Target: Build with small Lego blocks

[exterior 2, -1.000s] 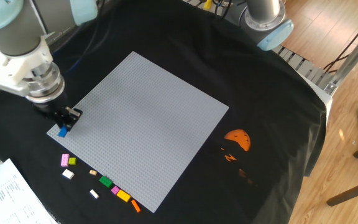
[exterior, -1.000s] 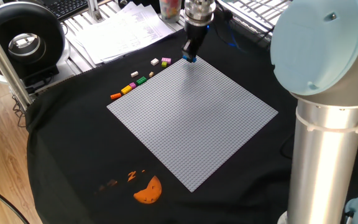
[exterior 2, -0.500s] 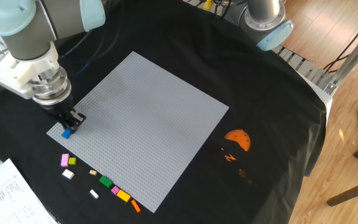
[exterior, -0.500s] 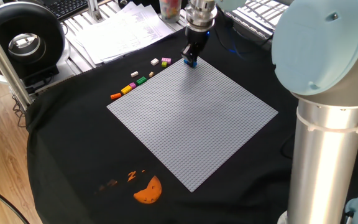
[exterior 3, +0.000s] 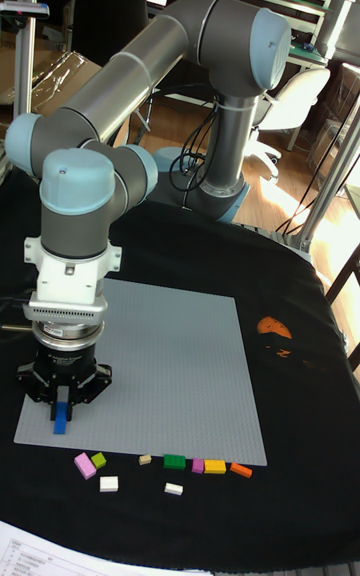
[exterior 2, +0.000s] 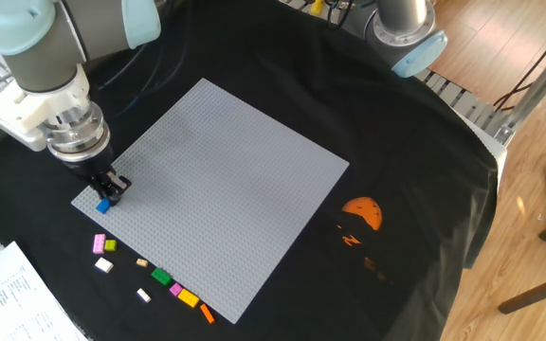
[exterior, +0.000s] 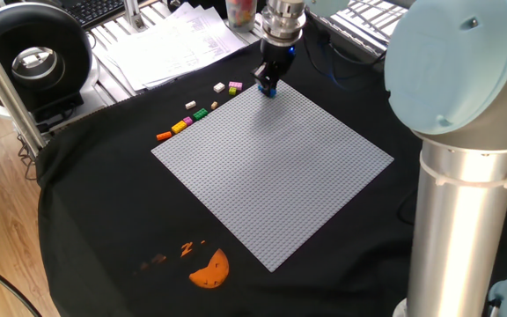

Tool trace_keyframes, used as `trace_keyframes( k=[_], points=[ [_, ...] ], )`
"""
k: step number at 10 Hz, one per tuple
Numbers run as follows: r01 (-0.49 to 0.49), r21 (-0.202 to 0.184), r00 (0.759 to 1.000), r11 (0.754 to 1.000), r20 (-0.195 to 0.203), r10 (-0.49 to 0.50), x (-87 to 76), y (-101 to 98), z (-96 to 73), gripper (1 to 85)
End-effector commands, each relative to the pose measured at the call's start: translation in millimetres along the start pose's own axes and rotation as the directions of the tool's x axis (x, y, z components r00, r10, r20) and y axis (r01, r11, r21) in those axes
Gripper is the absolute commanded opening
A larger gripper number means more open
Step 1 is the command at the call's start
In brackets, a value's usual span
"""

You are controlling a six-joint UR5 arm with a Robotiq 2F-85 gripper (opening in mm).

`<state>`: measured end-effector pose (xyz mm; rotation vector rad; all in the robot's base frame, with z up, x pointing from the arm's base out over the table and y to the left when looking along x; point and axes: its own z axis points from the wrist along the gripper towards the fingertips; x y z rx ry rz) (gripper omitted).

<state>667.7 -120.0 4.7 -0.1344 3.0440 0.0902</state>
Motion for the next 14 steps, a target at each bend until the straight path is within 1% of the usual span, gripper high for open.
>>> trace_keyframes(
  k=[1, 3, 5, 6, 8, 9, 10, 11, 12, 13, 14],
  points=[
    [-0.014, -0.012, 1.000, 1.000, 0.004, 0.014, -2.0, 2.3, -1.9, 35.3],
    [0.009, -0.011, 1.000, 1.000, 0.017, -0.009, -5.1, 2.1, -1.9, 52.3],
    [0.010, -0.021, 1.000, 1.000, 0.024, -0.009, -7.4, 5.0, -2.3, 54.0],
    [0.009, -0.017, 1.000, 1.000, 0.023, -0.008, -8.0, 4.4, -2.8, 53.7],
    [-0.012, -0.019, 1.000, 1.000, 0.020, 0.012, -8.3, 5.7, -3.4, 46.0],
    [-0.026, -0.015, 1.000, 1.000, 0.017, 0.027, -7.7, 5.1, -3.3, 33.3],
    [-0.044, 0.007, 0.999, 0.999, 0.000, 0.044, -4.1, 1.0, -3.3, 9.0],
    [-0.054, 0.019, 0.998, 0.998, -0.017, 0.054, -0.6, 1.3, -3.9, 6.0],
    [-0.072, 0.025, 0.997, 0.997, -0.024, 0.073, 0.6, 2.6, -4.7, 5.0],
    [-0.068, 0.048, 0.997, 0.997, -0.020, 0.069, -0.2, -2.6, -4.9, 2.7],
    [-0.082, 0.030, 0.997, 0.996, 0.010, 0.082, -8.2, 1.5, -4.5, 2.3]
  ],
)
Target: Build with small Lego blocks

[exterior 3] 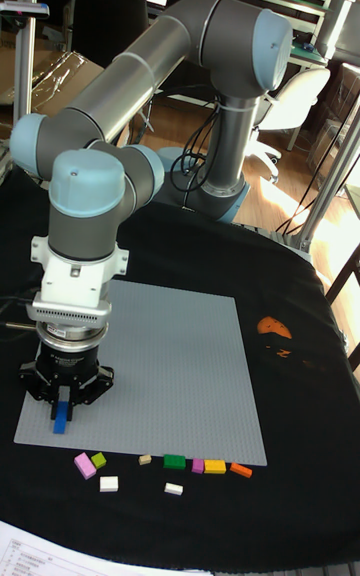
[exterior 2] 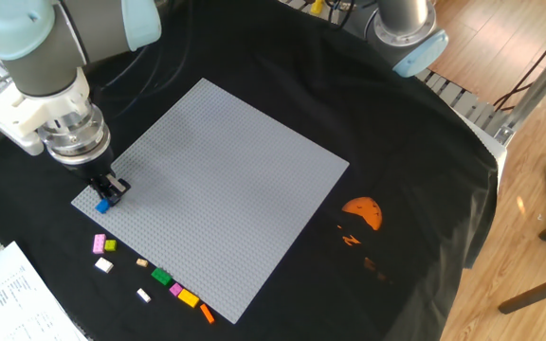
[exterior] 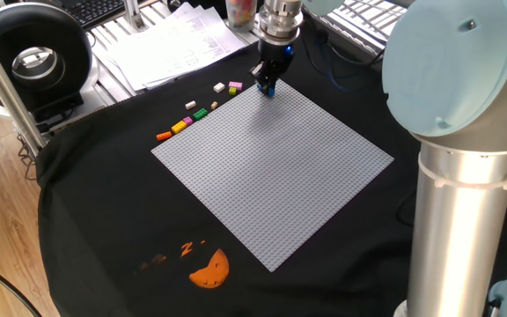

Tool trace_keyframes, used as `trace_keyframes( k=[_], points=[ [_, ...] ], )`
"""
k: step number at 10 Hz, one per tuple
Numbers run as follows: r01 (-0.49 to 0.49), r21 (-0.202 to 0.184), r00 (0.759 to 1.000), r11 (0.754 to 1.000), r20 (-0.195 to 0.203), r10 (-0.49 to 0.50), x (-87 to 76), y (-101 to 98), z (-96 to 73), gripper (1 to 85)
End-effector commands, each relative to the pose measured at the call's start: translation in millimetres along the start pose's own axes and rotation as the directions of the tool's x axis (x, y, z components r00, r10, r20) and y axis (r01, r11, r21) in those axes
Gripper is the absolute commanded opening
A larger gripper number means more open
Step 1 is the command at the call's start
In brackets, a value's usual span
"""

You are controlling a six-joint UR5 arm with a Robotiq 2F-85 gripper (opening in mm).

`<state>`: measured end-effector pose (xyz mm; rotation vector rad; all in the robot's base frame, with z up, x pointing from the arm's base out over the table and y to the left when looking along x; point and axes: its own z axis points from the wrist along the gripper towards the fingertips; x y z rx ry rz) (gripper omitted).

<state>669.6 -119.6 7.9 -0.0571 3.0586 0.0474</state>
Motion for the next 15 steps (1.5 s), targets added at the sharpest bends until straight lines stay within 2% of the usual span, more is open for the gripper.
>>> trace_keyframes(
  k=[1, 2, 3, 5, 8, 10, 12, 15],
  points=[
    [-0.040, -0.002, 0.999, 0.999, 0.016, 0.040, -5.2, 1.7, -1.7, 7.3],
    [-0.030, -0.014, 0.999, 0.999, 0.022, 0.031, -6.8, 4.8, -1.9, 19.0],
    [-0.030, -0.010, 0.999, 0.999, 0.019, 0.030, -5.9, 3.7, -1.9, 19.7],
    [-0.038, -0.013, 0.999, 0.999, -0.008, 0.038, 4.2, 6.3, -0.5, 19.0],
    [-0.004, 0.000, 1.000, 1.000, -0.018, 0.004, 12.5, 2.2, 4.4, 16.3],
    [0.033, 0.029, 0.999, 0.999, -0.022, -0.032, 15.1, -6.0, 5.5, 15.3],
    [0.045, 0.031, 0.999, 0.998, -0.025, -0.044, 16.3, -6.6, 5.2, 13.7],
    [0.042, 0.016, 0.999, 0.999, -0.029, -0.042, 19.2, 1.3, 4.8, 12.3]
  ],
)
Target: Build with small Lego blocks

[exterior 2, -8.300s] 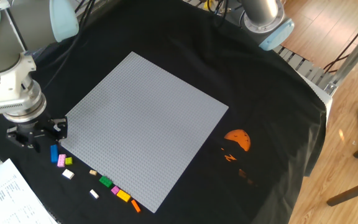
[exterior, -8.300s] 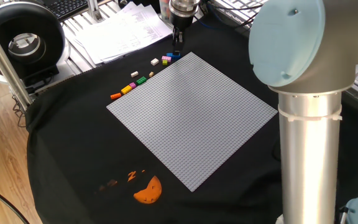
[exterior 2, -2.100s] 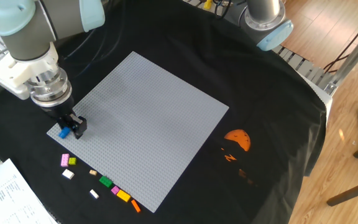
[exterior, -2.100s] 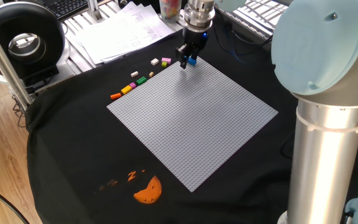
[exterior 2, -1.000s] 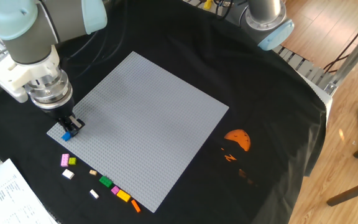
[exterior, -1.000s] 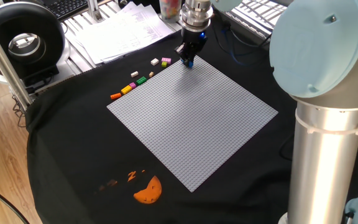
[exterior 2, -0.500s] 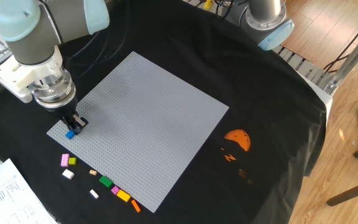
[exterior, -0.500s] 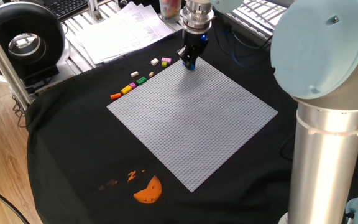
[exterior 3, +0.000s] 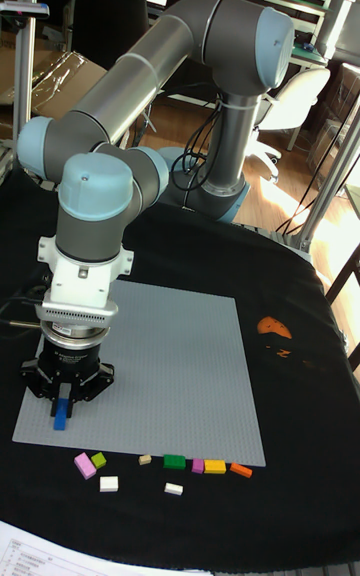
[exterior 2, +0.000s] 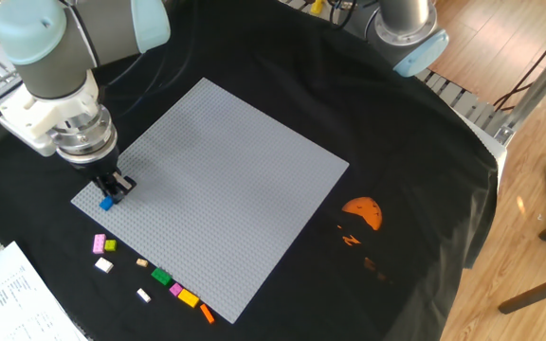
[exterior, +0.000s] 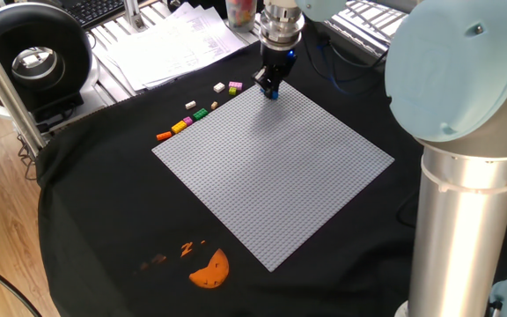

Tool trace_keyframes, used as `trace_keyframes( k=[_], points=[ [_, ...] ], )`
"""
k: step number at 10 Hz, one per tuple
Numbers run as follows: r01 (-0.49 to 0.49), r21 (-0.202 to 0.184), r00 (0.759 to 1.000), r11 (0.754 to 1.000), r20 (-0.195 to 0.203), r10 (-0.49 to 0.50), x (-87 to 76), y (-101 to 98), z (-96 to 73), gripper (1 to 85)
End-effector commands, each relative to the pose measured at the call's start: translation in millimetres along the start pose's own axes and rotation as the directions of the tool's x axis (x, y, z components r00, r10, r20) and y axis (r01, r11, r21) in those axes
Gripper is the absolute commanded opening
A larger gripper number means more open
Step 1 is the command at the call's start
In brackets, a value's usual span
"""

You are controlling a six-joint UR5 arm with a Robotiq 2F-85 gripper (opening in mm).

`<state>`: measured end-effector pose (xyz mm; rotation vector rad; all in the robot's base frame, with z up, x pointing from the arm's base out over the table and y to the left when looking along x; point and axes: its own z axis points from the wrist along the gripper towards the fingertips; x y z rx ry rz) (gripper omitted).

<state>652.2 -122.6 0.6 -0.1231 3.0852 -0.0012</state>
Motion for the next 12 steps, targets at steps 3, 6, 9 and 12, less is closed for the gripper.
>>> trace_keyframes(
  k=[3, 6, 9, 12],
  points=[
    [-0.013, -0.040, 1.000, 0.999, -0.005, 0.013, 1.5, 8.9, -0.6, 11.7],
    [-0.032, -0.050, 0.999, 0.998, 0.014, 0.033, -6.1, 6.0, -2.1, 11.7],
    [-0.037, -0.035, 0.999, 0.999, 0.022, 0.038, -7.5, 3.9, -1.1, 14.0],
    [-0.023, -0.021, 0.999, 1.000, 0.035, 0.023, -8.0, 5.5, 1.1, 23.7]
  ],
)
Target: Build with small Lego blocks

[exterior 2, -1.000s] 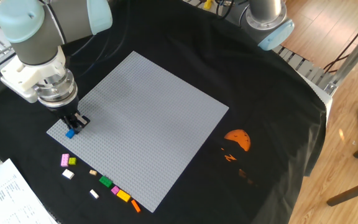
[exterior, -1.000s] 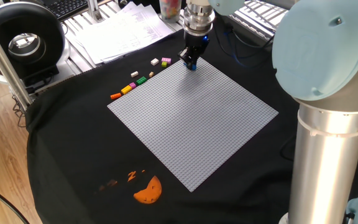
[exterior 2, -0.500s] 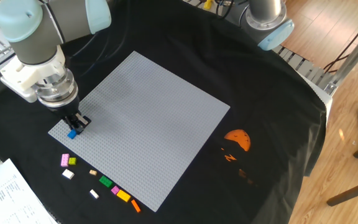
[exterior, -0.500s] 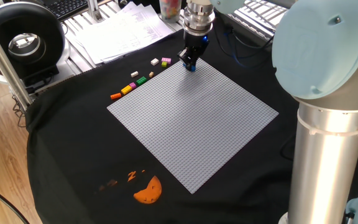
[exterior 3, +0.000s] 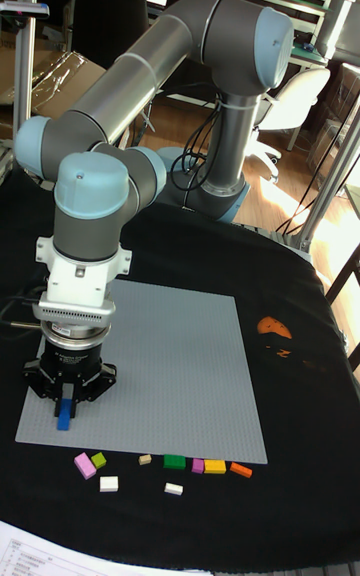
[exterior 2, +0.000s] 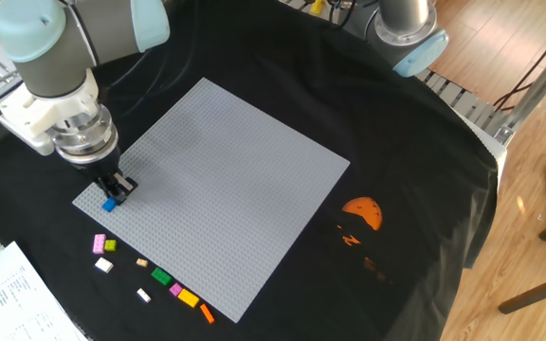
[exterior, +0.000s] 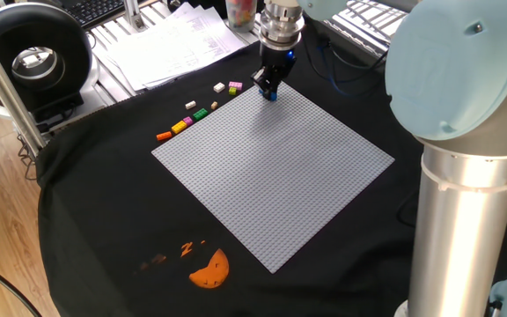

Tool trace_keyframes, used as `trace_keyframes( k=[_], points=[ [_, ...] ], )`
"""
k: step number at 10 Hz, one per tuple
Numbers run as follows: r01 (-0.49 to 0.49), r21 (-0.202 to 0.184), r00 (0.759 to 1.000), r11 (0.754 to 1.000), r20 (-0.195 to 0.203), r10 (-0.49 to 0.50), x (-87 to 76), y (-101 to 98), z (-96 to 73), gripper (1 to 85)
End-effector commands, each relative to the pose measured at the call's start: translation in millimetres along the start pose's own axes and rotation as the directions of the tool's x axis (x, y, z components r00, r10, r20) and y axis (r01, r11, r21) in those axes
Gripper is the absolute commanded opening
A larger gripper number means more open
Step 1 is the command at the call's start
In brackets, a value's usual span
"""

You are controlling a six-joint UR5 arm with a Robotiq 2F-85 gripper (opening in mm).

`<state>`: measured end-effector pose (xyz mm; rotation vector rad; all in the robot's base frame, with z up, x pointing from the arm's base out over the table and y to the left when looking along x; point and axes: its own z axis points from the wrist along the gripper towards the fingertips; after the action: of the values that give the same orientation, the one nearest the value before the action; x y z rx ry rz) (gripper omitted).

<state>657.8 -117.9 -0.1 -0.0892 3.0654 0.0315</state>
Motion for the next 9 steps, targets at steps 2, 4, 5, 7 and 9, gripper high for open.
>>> trace_keyframes(
  k=[2, 4, 5, 7, 9],
  points=[
    [0.013, -0.015, 1.000, 1.000, 0.015, -0.013, -0.5, 3.7, -3.1, 40.3],
    [0.024, -0.036, 1.000, 0.999, 0.009, -0.024, 1.6, 7.8, -9.0, 56.7],
    [0.033, -0.045, 0.999, 0.998, 0.006, -0.032, 1.3, 7.8, -7.4, 60.7],
    [0.055, -0.075, 0.998, 0.996, 0.041, -0.052, -7.4, 15.9, 0.0, 71.7],
    [0.079, -0.085, 0.996, 0.993, 0.058, -0.074, -10.6, 18.7, 0.1, 79.3]
  ],
)
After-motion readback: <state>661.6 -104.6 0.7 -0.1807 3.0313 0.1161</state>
